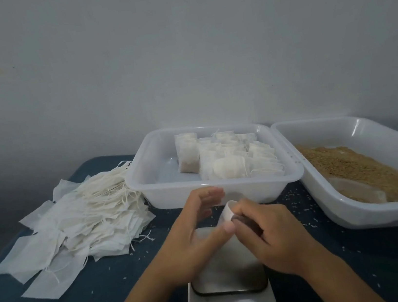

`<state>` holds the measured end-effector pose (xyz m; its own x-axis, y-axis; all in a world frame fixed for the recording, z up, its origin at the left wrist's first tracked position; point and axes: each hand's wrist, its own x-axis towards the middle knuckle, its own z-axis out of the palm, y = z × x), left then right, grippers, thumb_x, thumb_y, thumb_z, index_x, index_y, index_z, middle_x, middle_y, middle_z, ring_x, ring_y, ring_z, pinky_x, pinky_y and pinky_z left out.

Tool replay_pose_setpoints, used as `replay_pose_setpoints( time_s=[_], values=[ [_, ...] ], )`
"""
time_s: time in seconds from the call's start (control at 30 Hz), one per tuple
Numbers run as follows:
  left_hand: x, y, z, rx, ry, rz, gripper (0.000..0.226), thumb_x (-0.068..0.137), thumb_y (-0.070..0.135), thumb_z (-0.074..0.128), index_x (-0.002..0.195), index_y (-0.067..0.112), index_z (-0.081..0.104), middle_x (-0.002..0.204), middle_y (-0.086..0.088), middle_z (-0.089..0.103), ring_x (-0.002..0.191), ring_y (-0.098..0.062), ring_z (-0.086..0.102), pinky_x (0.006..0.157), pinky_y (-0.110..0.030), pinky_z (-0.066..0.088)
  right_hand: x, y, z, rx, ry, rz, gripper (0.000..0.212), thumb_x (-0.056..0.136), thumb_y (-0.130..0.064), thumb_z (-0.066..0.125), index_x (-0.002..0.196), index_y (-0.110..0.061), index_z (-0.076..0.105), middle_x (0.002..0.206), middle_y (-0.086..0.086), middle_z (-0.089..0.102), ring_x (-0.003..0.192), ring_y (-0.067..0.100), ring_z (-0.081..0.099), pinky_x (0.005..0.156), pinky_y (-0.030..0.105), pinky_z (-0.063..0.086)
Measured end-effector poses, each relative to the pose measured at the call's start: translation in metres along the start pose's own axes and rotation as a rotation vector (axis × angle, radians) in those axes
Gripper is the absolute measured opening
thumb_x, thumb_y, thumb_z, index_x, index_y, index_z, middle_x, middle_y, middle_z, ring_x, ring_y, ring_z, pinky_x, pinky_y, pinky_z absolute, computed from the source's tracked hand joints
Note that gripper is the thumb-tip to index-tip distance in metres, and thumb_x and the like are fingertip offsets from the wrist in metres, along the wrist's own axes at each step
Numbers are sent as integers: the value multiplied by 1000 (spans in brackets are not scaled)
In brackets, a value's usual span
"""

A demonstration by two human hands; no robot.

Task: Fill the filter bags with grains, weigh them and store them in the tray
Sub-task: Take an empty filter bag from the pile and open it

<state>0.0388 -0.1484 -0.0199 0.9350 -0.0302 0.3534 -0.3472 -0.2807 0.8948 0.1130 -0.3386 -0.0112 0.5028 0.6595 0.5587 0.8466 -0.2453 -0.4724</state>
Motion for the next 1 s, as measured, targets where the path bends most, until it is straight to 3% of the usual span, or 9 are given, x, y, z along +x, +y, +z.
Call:
replay_pose_setpoints(
  time_s=[0.1,0.2,0.3,0.4,0.5,0.6,0.7,0.8,1.0],
  values=[
    [8,6,-4,-95,-181,-112,56,90,35,73,142,34,50,138,7,63,133,-15,57,107,-35,48,-1,-2,-8,154,43,75,21,103,-34,51,100,-18,64,60,-5,56,48,13,53,48,24,39],
    [22,17,-5,-163,-330,-217,49,90,27,73,136,37,57,126,1,68,121,-21,65,101,-49,55,-1,-6,-16,284,68,114,28,103,-35,52,110,-14,68,60,-13,62,48,5,60,49,14,42],
    [36,30,-3,-230,-454,-330,50,86,33,75,133,34,60,120,-2,70,113,-23,69,90,-40,59,-2,-6,-26,359,43,142,28,101,-37,54,103,-13,69,67,2,68,45,10,59,46,18,43],
    [47,36,0,-295,-538,-396,49,86,29,72,132,20,60,113,-2,69,106,-21,68,84,-35,59,-6,-5,-36,383,-14,169,29,101,-38,54,90,-14,65,65,3,65,42,14,59,40,30,44],
    [49,33,5,-303,-610,-383,33,86,26,71,118,24,66,109,-2,69,102,-20,65,83,-33,58,-9,-5,-44,378,-61,180,26,103,-42,53,96,-21,66,67,2,67,42,10,59,41,21,42],
    [45,25,9,-338,-613,-371,30,82,27,73,112,26,68,106,-1,67,98,-21,64,78,-32,57,-7,-6,-47,345,-138,153,34,106,-43,50,96,-17,71,76,-7,74,48,5,63,46,15,45],
    [41,18,10,-396,-636,-361,30,85,21,70,115,25,68,105,2,64,98,-17,63,79,-32,57,-3,-8,-49,258,-217,149,40,104,-58,46,87,-31,71,79,-4,77,47,11,61,46,22,46],
    [41,14,10,-385,-615,-325,26,89,10,68,113,18,67,99,-1,62,94,-14,62,78,-32,57,1,-10,-48,166,-226,150,51,98,-71,41,80,-29,64,70,0,70,48,17,57,47,30,44],
    [42,7,14,-300,-465,-239,25,84,17,76,106,25,66,92,4,60,87,-10,61,72,-30,54,6,-16,-56,131,-156,107,44,99,-68,43,101,-33,70,65,-7,65,51,16,56,48,18,39]
  ],
)
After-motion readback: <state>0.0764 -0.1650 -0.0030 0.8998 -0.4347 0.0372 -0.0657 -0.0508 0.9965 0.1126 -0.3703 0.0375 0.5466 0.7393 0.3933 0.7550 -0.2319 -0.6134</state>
